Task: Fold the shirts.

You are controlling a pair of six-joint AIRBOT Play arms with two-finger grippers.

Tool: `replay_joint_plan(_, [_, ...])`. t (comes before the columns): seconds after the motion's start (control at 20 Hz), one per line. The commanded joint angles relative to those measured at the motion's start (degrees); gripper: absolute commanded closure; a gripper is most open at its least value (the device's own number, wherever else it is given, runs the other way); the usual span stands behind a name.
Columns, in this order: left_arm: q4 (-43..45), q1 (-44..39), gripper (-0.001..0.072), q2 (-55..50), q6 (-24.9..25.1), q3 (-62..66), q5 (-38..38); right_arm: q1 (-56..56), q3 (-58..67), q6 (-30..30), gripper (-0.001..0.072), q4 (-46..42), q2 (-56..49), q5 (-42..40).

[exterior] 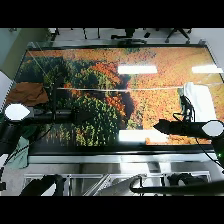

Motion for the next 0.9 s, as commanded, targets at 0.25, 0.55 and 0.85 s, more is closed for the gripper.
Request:
replay_joint_plan(0.25, [0.02, -0.02, 0.0693, 0.02, 0.02, -0.02, 0.00, 0.07, -0.02, 0.02, 0.0689, 0.00, 0.02, 0.00])
replay_joint_plan(0.55, [0.02, -0.02, 0.0693, 0.02, 0.02, -0.02, 0.00, 0.07, -0.02, 0.02, 0.0689, 0.00, 0.02, 0.00])
replay_joint_plan(0.85, [1.84, -0.09, 0.0693, -1.16, 0.04, 0.04, 8.61, 0.07, -0.02, 0.02, 0.0689, 0.39, 0.02, -0.13])
